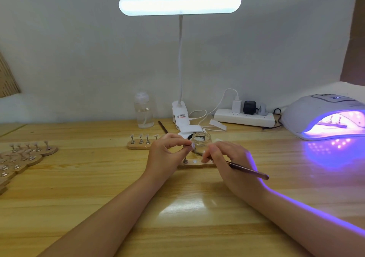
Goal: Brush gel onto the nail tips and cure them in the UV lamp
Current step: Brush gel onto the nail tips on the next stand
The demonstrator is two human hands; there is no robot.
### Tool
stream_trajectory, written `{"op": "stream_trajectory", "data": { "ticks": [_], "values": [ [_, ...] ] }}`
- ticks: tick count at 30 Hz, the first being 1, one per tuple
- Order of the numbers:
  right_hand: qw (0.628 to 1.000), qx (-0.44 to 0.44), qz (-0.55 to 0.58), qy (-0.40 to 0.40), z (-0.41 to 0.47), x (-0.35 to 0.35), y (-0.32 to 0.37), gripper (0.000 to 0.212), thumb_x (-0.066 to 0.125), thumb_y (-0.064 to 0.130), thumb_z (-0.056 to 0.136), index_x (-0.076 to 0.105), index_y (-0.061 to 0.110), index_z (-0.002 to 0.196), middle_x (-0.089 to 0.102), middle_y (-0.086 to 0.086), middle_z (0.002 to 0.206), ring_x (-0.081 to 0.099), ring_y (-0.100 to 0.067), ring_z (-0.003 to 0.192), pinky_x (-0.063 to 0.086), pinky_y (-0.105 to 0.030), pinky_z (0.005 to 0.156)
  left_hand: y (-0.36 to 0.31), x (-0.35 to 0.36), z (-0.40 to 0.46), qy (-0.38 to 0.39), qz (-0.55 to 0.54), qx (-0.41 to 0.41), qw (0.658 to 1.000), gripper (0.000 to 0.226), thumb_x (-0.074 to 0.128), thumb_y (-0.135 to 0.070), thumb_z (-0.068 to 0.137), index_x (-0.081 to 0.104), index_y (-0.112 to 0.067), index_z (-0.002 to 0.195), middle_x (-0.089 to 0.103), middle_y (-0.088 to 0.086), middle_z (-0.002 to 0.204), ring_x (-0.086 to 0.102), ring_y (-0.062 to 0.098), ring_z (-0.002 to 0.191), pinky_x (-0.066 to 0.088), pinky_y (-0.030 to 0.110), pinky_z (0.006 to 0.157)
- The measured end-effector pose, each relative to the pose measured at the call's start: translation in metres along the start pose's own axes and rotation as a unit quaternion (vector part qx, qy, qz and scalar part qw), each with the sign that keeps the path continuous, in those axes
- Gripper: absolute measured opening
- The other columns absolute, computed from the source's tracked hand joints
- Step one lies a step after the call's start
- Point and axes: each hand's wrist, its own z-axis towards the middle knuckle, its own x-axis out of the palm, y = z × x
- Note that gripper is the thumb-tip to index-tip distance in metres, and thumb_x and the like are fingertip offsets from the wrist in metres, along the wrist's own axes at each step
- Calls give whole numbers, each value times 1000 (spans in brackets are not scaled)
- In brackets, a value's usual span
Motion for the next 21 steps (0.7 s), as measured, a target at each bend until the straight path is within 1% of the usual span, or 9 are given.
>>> {"op": "stream_trajectory", "data": {
  "ticks": [2, 6, 7, 10, 12, 15, 17, 19, 21],
  "values": [
    [1000, -5, 15, -6, -1, 0, -1, 43, 32, 41, 89, 63, 21, 67, 63, 13, 64, 59, -4, 68, 44, -26, 74, 0, 0, 0, -2, -3, -2, 1000, 32, 76, -6, 69, 66, -37, 69, 61, -13, 76, 54, -13, 77, 40, 3, 70],
    [1000, 6, -3, -11, 0, -1, -1, 37, 33, 44, 88, 63, 25, 79, 64, 8, 74, 58, -7, 71, 44, -22, 68, -1, 0, 0, 1, 0, -3, 1000, 30, 76, -7, 69, 67, -35, 71, 62, -12, 77, 54, -12, 77, 40, 3, 71],
    [1000, 7, -7, -3, 0, -1, 0, 35, 33, 45, 88, 62, 28, 77, 64, 10, 73, 57, -6, 72, 43, -21, 69, -2, 0, 0, 1, 0, -1, 1000, 30, 76, -6, 69, 67, -35, 71, 62, -12, 76, 55, -12, 77, 40, 3, 70],
    [1000, -7, 2, 3, 0, 0, 1, 34, 30, 43, 89, 55, 35, 68, 62, 13, 64, 58, -5, 68, 41, -17, 72, -3, -1, -1, 1, -5, -2, 1000, 32, 76, -6, 68, 66, -36, 69, 62, -12, 75, 54, -14, 76, 39, 3, 69],
    [1000, -9, 9, -13, 0, 0, 1, 35, 32, 41, 89, 57, 31, 69, 63, 11, 65, 58, -6, 68, 41, -17, 70, -3, -1, 0, 0, -2, -1, 1000, 32, 76, -5, 68, 66, -35, 70, 61, -13, 75, 54, -14, 76, 39, 2, 69],
    [1000, 4, -6, -15, 0, -1, 0, 36, 34, 44, 88, 63, 26, 80, 64, 9, 73, 58, -6, 71, 44, -20, 68, -4, 0, 0, 0, 1, -3, 1000, 31, 76, -5, 68, 66, -35, 70, 62, -12, 75, 54, -13, 76, 39, 3, 70],
    [1000, 5, -2, -2, 0, -1, 0, 38, 32, 45, 88, 63, 27, 75, 63, 13, 71, 58, -5, 72, 43, -20, 71, -4, -1, 0, 1, 0, -3, 1000, 31, 76, -4, 68, 67, -34, 70, 62, -12, 75, 54, -12, 75, 39, 3, 70],
    [1000, -4, 12, -2, 0, -1, 0, 44, 31, 42, 89, 63, 22, 68, 62, 15, 65, 58, -5, 68, 42, -19, 72, -4, -1, 0, 3, -2, -4, 1000, 29, 76, -5, 68, 67, -33, 70, 62, -11, 75, 54, -12, 75, 39, 3, 70],
    [1000, -8, 13, -16, 0, -2, 1, 43, 32, 41, 89, 64, 20, 71, 62, 12, 66, 58, -6, 68, 42, -17, 69, -4, -1, 0, 3, -2, -5, 1000, 27, 76, -6, 68, 68, -31, 71, 63, -12, 74, 54, -12, 75, 39, 3, 70]
  ]
}}
